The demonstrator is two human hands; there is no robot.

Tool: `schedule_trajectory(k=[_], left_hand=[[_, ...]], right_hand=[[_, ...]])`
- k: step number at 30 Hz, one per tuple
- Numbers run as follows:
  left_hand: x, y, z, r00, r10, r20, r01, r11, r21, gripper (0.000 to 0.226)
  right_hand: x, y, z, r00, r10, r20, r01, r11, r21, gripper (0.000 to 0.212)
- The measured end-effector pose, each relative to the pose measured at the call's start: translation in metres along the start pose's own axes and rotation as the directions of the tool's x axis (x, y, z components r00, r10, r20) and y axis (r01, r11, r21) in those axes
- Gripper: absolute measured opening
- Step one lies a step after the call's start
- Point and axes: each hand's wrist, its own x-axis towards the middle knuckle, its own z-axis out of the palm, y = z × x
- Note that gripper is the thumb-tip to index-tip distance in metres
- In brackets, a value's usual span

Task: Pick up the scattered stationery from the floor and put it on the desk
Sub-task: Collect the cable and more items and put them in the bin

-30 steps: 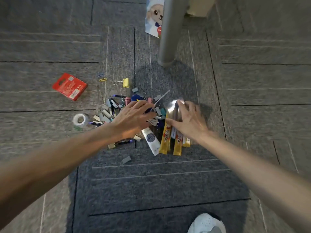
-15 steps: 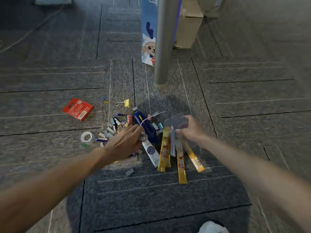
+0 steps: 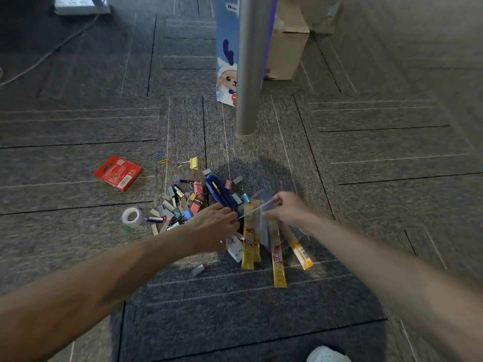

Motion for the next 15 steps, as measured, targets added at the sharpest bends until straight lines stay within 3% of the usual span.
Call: schedule_trajectory(k=[4, 8, 12, 15], left_hand=[[-0.017, -0.019, 0.003, 0.988, -0.003, -0.152, -0.007, 0.998, -0.066, 0.043], [-0.041, -0.034, 0.000, 0.931, -0.222, -0.290, 0.088, 0.907, -0.413, 0.013], [-0.055, -0.035, -0.007, 0.843, -0.529, -0.096, 0.342, 0.665, -0.664, 0.019], [-0.058, -0.033, -0.013, 0.765, -0.644, -0.001, 0.396, 0.471, -0.788, 0.012]], right_hand=[[0.004, -0.013, 0.009, 0.999, 0.005, -0.036, -0.006, 1.000, -0.028, 0.028], [0.003, -0.019, 0.019, 1.000, 0.016, -0.015, -0.017, 0.998, -0.062, 0.034], [-0.001, -0.026, 0.033, 0.993, -0.067, 0.100, 0.085, 0.979, -0.187, 0.036], [0.001, -0.027, 0.033, 0.990, -0.087, 0.112, 0.109, 0.972, -0.209, 0.033]])
